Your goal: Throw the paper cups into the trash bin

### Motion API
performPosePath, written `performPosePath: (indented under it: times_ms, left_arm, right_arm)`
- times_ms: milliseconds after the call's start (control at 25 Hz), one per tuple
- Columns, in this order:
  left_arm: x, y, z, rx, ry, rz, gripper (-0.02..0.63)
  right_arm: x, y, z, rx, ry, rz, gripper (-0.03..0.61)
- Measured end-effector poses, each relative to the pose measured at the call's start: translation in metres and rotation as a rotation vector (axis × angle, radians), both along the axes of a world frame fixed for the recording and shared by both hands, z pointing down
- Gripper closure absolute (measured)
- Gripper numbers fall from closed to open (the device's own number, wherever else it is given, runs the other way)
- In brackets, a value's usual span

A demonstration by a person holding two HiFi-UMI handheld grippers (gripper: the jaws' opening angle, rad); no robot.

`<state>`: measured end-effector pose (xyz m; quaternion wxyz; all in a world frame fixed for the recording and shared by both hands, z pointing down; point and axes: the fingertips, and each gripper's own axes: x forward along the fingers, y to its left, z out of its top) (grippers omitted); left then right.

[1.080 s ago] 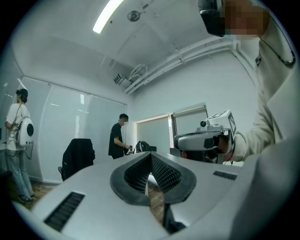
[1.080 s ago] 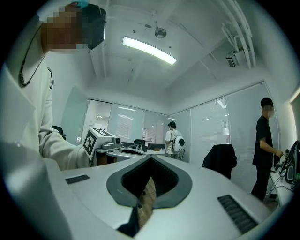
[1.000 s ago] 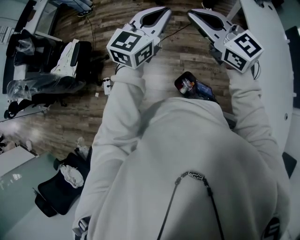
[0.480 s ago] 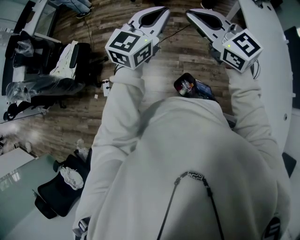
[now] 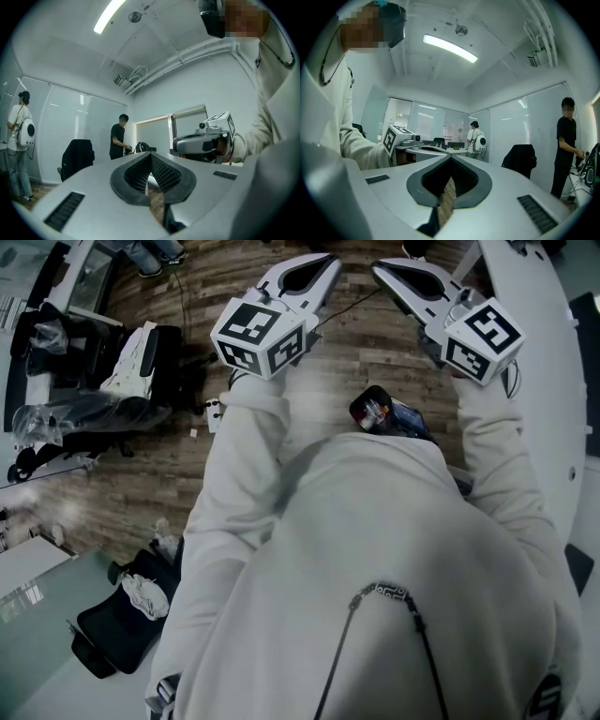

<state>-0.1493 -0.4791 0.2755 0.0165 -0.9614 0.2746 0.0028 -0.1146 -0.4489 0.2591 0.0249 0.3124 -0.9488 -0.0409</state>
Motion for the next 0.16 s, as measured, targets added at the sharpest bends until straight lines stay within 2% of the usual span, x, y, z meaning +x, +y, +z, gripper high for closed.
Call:
performPosePath:
  times_ms: [160]
  left_arm:
    - [-0.004, -0.0023, 0.0016, -0.003, -0.003, -0.002, 0.617]
  right_arm:
    - [-0.0028, -0.0028, -0.0012, 0.003, 0.004, -0.003, 0.561]
